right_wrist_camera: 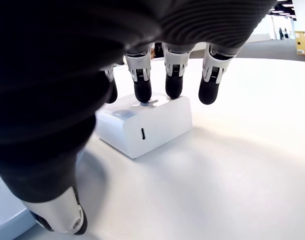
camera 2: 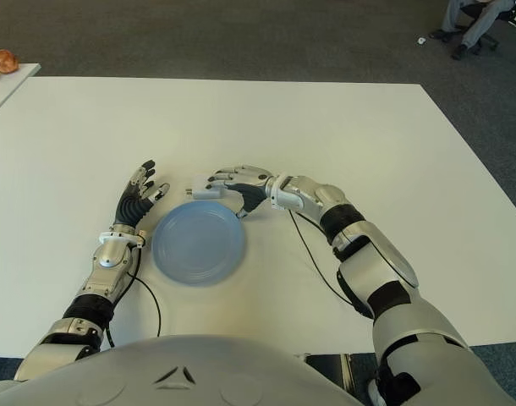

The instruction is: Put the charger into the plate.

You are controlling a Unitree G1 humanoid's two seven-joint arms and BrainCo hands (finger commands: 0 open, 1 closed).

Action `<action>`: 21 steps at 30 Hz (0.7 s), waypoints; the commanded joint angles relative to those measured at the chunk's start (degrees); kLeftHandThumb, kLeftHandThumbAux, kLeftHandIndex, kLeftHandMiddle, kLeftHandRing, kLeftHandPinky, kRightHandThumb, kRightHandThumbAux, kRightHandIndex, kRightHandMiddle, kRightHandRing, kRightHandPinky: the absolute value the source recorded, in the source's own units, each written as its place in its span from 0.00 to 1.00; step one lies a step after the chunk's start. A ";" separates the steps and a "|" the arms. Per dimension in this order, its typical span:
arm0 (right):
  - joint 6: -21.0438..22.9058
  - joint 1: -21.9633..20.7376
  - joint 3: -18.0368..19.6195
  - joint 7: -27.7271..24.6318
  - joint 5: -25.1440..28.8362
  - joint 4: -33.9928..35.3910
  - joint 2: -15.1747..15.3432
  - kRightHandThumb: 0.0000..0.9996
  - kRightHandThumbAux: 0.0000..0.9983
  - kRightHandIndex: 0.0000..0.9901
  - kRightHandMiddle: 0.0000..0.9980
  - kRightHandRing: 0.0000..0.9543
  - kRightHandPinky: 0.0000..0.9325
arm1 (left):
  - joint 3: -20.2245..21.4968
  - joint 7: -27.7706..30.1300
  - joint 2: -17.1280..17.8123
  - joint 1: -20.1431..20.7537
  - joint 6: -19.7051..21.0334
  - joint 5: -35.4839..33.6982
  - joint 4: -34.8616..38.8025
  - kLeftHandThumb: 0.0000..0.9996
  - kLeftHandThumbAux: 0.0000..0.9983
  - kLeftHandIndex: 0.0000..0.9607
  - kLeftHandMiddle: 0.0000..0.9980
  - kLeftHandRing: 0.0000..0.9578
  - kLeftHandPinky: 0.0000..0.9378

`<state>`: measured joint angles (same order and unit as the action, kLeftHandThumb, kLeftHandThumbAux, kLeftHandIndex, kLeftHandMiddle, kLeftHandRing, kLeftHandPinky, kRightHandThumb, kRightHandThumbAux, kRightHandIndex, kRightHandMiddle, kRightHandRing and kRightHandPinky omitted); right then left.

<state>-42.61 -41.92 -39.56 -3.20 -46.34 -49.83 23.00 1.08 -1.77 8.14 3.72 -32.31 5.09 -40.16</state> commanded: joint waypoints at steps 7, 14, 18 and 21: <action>-0.60 0.84 -0.12 -2.17 -0.03 -0.39 1.62 0.00 0.79 0.02 0.07 0.07 0.11 | -1.52 0.69 -1.35 -5.54 5.14 0.78 -2.68 0.00 0.55 0.03 0.05 0.04 0.02; -1.81 0.57 -0.48 -2.53 -0.26 -0.82 2.05 0.00 0.80 0.01 0.08 0.08 0.12 | -1.48 0.45 -1.82 -6.14 5.85 0.55 -1.45 0.00 0.56 0.03 0.05 0.03 0.02; -2.17 0.52 -0.64 -2.52 -0.58 -0.87 2.31 0.00 0.80 0.01 0.08 0.08 0.12 | -1.66 0.25 -1.84 -6.59 5.93 0.92 -0.64 0.00 0.55 0.04 0.05 0.03 0.03; -2.91 0.19 -1.06 -2.72 -1.04 -0.93 2.65 0.00 0.81 0.01 0.08 0.09 0.13 | -1.75 0.34 -1.89 -6.88 6.05 0.97 -0.06 0.00 0.55 0.04 0.05 0.04 0.03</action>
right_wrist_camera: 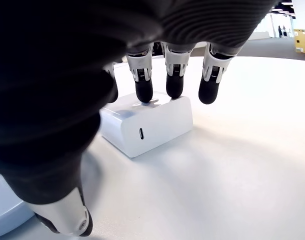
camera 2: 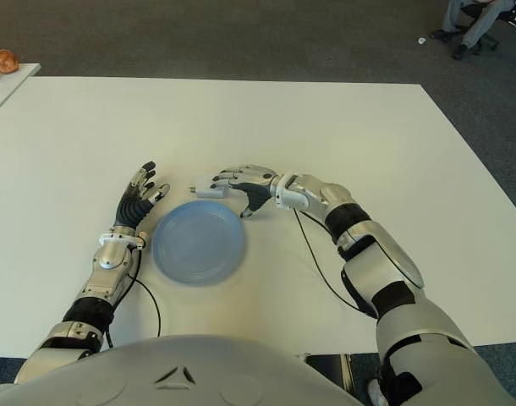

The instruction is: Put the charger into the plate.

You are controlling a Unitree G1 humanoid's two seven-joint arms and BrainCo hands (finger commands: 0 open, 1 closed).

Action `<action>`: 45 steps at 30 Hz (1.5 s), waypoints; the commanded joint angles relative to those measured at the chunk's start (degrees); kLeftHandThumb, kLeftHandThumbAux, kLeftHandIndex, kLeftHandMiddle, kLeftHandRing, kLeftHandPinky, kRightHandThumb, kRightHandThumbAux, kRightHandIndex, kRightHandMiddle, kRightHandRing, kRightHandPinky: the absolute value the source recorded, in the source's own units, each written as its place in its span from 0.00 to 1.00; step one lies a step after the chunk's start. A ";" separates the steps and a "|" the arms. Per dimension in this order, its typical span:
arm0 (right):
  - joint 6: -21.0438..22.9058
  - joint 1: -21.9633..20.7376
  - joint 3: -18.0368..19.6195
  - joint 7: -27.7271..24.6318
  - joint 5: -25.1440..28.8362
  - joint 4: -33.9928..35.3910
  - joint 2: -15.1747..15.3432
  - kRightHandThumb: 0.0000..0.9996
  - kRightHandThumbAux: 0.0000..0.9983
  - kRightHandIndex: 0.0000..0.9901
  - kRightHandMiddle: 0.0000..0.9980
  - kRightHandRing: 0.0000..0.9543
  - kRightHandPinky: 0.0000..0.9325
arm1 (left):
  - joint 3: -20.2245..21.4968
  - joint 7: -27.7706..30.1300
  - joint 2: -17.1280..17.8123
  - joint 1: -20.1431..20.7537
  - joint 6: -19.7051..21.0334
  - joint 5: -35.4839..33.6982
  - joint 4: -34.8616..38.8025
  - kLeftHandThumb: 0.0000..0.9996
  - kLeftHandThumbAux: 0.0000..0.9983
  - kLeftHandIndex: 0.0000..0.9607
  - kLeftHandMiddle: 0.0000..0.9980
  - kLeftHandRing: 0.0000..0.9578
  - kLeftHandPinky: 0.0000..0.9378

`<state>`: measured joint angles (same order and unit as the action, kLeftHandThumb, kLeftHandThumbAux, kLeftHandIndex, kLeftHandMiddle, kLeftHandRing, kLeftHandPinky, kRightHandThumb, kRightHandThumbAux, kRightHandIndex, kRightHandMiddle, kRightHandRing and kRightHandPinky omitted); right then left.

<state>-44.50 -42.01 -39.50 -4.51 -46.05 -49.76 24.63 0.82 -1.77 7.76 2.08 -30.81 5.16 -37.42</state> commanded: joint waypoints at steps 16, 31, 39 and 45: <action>-1.40 0.00 -1.19 -2.56 -1.25 -0.91 1.79 0.00 0.80 0.02 0.09 0.10 0.14 | -1.41 0.80 -1.89 -5.85 5.64 0.30 -1.43 0.00 0.55 0.04 0.05 0.04 0.03; -1.29 0.13 -1.64 -1.21 -3.26 -0.77 3.47 0.00 0.81 0.02 0.09 0.10 0.13 | -1.43 0.67 -2.01 -6.78 5.73 0.31 0.43 0.00 0.56 0.03 0.05 0.04 0.03; -2.10 0.13 -1.70 -0.69 -3.88 -0.70 5.33 0.00 0.78 0.03 0.10 0.09 0.11 | -1.43 0.26 -2.18 -7.06 5.31 0.39 0.97 0.00 0.55 0.04 0.06 0.04 0.04; -4.08 0.84 -0.81 -1.44 -3.52 1.78 9.95 0.00 0.76 0.04 0.10 0.09 0.10 | -1.53 0.08 -2.11 -7.34 6.21 0.59 1.87 0.00 0.55 0.04 0.06 0.05 0.04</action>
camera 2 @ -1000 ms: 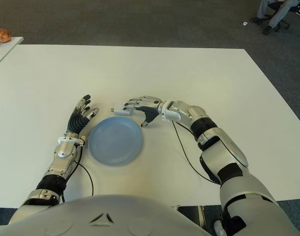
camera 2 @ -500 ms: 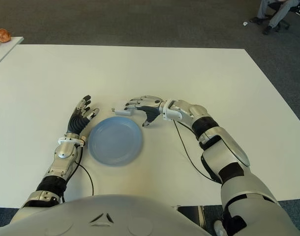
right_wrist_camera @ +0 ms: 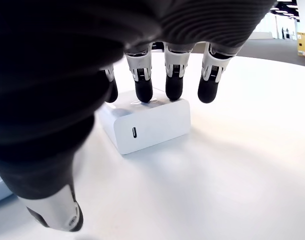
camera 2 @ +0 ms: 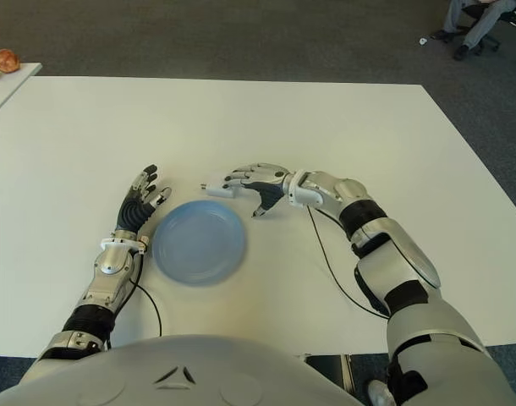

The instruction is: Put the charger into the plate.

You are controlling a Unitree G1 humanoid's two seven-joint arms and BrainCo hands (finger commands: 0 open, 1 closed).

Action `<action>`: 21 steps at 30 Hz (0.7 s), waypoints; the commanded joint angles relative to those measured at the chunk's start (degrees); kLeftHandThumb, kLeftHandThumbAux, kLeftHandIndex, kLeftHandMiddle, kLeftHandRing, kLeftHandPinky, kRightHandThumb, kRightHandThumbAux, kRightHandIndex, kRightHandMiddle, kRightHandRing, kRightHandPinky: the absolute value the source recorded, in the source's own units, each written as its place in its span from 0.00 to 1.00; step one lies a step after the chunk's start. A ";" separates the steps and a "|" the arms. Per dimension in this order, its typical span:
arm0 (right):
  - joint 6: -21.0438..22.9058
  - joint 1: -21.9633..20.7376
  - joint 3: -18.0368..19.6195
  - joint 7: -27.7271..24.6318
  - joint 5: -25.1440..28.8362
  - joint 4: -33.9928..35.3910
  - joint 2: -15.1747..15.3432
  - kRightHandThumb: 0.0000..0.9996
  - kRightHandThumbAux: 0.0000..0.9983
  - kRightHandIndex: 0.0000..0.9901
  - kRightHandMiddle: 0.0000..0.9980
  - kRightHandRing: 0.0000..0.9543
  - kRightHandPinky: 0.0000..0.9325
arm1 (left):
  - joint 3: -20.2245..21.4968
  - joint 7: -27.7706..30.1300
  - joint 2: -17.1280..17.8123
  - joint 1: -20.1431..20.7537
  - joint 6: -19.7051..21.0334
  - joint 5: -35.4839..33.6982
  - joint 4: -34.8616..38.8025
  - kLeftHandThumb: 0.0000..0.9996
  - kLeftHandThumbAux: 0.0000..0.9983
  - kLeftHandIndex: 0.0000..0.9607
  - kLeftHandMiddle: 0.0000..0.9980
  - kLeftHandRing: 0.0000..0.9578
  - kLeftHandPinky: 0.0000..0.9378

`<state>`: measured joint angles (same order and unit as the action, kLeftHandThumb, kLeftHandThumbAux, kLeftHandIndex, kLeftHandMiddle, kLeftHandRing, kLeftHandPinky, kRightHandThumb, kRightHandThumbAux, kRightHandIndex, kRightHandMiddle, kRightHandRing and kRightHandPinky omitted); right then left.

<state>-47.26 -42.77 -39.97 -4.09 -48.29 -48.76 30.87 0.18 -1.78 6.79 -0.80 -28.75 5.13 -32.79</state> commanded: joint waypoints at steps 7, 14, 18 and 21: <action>-2.40 2.23 0.67 -3.21 -0.58 3.06 7.59 0.00 0.75 0.04 0.10 0.08 0.09 | -0.69 0.84 -0.87 -4.07 5.02 -0.08 -2.94 0.00 0.56 0.04 0.06 0.04 0.04; -4.30 3.30 2.55 -5.67 1.42 5.63 11.67 0.00 0.75 0.04 0.09 0.08 0.08 | -0.65 0.71 -0.76 -3.73 5.06 -0.02 -3.36 0.00 0.55 0.04 0.05 0.04 0.03; -4.58 4.29 3.63 -7.51 2.40 7.73 12.98 0.00 0.75 0.03 0.08 0.07 0.07 | -0.55 0.76 -0.68 -3.62 4.99 -0.10 -3.53 0.00 0.55 0.04 0.05 0.04 0.02; -4.69 5.04 4.40 -8.81 3.13 9.57 13.85 0.00 0.76 0.03 0.09 0.07 0.08 | -0.43 0.85 -0.58 -3.52 4.73 -0.22 -3.82 0.00 0.55 0.04 0.05 0.04 0.02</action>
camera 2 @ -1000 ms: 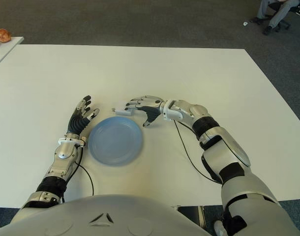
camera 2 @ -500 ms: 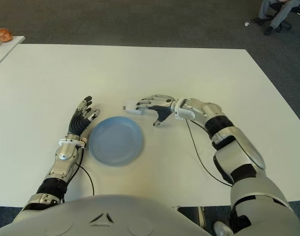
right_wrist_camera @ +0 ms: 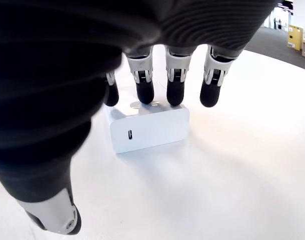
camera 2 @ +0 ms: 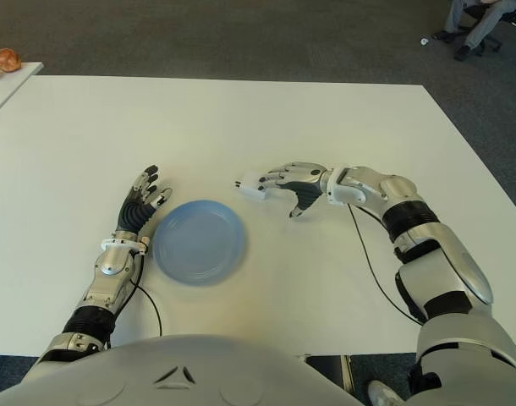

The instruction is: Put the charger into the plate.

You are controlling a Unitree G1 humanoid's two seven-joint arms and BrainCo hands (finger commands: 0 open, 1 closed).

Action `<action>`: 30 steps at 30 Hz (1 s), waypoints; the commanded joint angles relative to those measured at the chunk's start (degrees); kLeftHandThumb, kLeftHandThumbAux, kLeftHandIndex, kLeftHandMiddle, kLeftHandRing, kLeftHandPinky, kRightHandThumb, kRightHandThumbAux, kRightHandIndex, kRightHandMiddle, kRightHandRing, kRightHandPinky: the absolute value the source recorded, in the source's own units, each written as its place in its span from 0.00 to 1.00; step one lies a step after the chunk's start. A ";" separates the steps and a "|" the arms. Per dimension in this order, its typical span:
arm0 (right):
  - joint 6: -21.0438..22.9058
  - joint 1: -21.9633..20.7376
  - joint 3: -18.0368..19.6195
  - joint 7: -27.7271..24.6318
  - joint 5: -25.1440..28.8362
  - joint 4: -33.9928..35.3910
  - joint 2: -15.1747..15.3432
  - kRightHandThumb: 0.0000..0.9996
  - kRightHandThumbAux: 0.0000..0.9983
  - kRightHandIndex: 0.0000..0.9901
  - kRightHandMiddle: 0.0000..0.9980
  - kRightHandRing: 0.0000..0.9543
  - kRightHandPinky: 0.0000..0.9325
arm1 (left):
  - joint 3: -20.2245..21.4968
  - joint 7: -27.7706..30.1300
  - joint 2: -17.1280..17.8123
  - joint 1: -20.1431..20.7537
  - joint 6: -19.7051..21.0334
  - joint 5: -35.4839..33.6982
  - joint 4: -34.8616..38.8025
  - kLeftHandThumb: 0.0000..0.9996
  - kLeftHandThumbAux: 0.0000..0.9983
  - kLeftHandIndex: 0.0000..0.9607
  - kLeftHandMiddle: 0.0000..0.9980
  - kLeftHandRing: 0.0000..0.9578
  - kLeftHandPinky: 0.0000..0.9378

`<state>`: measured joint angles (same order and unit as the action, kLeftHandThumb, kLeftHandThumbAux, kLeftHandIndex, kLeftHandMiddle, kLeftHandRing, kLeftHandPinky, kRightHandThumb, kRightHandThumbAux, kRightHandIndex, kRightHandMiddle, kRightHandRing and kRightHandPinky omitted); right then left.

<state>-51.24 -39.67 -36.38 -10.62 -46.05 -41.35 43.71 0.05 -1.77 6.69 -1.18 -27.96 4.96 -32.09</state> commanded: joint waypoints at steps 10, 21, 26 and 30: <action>-0.93 5.44 4.20 -6.13 2.96 9.07 4.62 0.00 0.79 0.03 0.10 0.08 0.08 | -0.23 1.24 -0.03 -2.69 4.34 -0.18 -5.10 0.00 0.55 0.04 0.05 0.03 0.00; -1.44 10.57 8.25 -9.26 5.72 16.07 8.36 0.00 0.81 0.04 0.09 0.07 0.07 | -0.19 1.52 0.32 -1.92 6.00 -0.69 -5.69 0.00 0.54 0.05 0.05 0.02 0.00; -1.01 12.33 9.56 -10.01 5.94 18.30 8.86 0.00 0.82 0.04 0.08 0.07 0.06 | -0.04 1.42 0.26 -1.68 6.54 -0.86 -5.82 0.00 0.55 0.05 0.05 0.02 0.00; -0.39 13.79 10.55 -10.71 6.03 20.24 9.28 0.00 0.82 0.04 0.08 0.06 0.06 | -0.03 1.32 0.20 -1.71 6.66 -0.91 -5.71 0.00 0.55 0.06 0.05 0.02 0.00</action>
<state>-52.18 -27.32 -26.53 -20.37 -40.33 -22.59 52.49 0.55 -1.72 7.42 0.41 -26.13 3.91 -33.41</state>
